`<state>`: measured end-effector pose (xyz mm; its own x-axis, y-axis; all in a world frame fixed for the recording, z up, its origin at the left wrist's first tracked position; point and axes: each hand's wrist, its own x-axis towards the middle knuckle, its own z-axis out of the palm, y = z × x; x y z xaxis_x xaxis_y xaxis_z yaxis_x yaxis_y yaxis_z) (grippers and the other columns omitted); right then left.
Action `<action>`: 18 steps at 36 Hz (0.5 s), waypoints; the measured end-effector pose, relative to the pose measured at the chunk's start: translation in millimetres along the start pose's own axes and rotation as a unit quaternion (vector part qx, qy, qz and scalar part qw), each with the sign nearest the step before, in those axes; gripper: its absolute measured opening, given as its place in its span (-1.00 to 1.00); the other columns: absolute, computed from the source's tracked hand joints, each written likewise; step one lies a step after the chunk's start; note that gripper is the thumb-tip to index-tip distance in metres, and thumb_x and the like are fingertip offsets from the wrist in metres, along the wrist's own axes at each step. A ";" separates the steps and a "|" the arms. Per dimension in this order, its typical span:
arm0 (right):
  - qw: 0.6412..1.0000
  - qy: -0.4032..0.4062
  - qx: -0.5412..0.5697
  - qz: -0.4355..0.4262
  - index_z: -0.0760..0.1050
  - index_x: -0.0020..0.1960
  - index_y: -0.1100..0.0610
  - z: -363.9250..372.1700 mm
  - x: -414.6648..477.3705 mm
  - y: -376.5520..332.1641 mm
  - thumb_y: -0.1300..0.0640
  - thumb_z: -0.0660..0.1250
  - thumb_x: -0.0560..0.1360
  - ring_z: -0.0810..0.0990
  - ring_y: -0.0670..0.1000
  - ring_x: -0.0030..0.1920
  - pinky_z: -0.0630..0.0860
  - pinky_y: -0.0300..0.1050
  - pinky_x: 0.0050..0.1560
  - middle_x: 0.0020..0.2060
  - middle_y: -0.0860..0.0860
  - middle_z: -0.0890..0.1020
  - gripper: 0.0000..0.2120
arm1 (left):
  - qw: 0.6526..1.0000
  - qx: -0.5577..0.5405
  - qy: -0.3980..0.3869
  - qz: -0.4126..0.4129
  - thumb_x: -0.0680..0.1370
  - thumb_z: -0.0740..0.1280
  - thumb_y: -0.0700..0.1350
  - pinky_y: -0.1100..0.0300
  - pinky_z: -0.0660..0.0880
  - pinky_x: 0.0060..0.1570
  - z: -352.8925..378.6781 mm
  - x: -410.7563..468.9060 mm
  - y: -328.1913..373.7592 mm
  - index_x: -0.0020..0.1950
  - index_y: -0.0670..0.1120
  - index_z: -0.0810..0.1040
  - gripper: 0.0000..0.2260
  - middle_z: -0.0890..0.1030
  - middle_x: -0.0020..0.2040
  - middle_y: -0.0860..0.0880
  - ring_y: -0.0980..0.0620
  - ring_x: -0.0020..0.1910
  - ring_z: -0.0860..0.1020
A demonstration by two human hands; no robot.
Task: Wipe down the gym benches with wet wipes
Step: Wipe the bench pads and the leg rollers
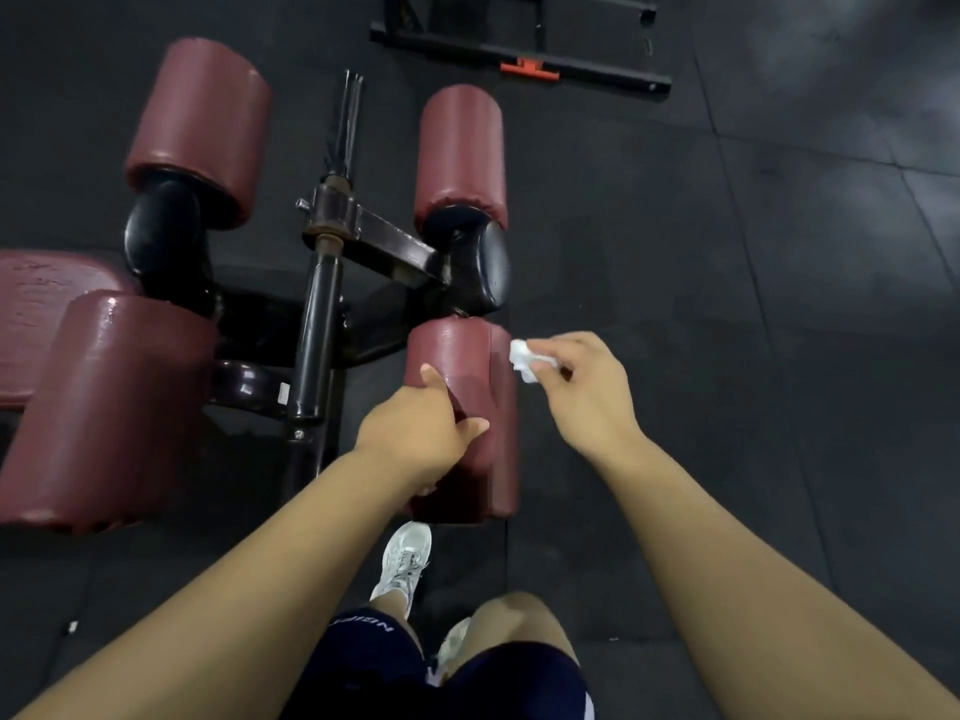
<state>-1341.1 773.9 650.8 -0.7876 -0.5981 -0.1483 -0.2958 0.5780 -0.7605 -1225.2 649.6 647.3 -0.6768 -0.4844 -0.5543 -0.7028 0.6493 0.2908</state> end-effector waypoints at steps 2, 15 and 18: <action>1.000 -0.002 -0.006 -0.021 0.62 0.07 0.03 5.6 16.7 3.9 0.21 0.29 0.54 0.49 -0.38 -0.09 0.29 -0.63 -0.10 -0.07 -0.16 0.49 -0.81 | 1.000 -0.004 0.002 -0.018 0.54 0.16 0.24 0.20 0.31 -0.43 1.8 1.1 3.0 0.53 -0.15 -0.08 -0.24 0.50 -0.26 -0.01 0.01 -0.35 0.49; 0.961 -0.216 -0.018 -0.173 0.62 0.04 0.04 2.8 63.8 38.0 -0.03 0.18 0.61 0.43 -0.29 0.11 0.29 -0.55 0.06 0.13 -0.19 0.44 -0.74 | 0.978 -0.152 0.094 -0.105 0.49 0.24 0.25 0.01 0.53 0.06 35.3 -5.9 5.8 0.53 0.10 -0.01 -0.29 0.39 0.39 -0.06 -0.16 0.11 0.56; 0.967 -0.196 0.005 -0.165 0.62 -0.01 0.06 6.3 68.8 38.9 0.02 0.26 0.59 0.50 -0.24 0.00 0.37 -0.49 0.04 0.00 -0.17 0.47 -0.81 | 0.970 -0.166 0.136 -0.113 0.50 0.22 0.26 -0.01 0.57 -0.04 40.1 -17.9 9.1 0.52 0.12 0.08 -0.35 0.30 0.42 0.02 -0.08 0.09 0.56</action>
<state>-1403.4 751.8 607.0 -0.3850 -0.9146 -0.1237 -0.4884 0.3156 -0.8135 -1210.7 687.7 628.6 -0.4981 -0.7585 -0.4203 -0.8415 0.3058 0.4454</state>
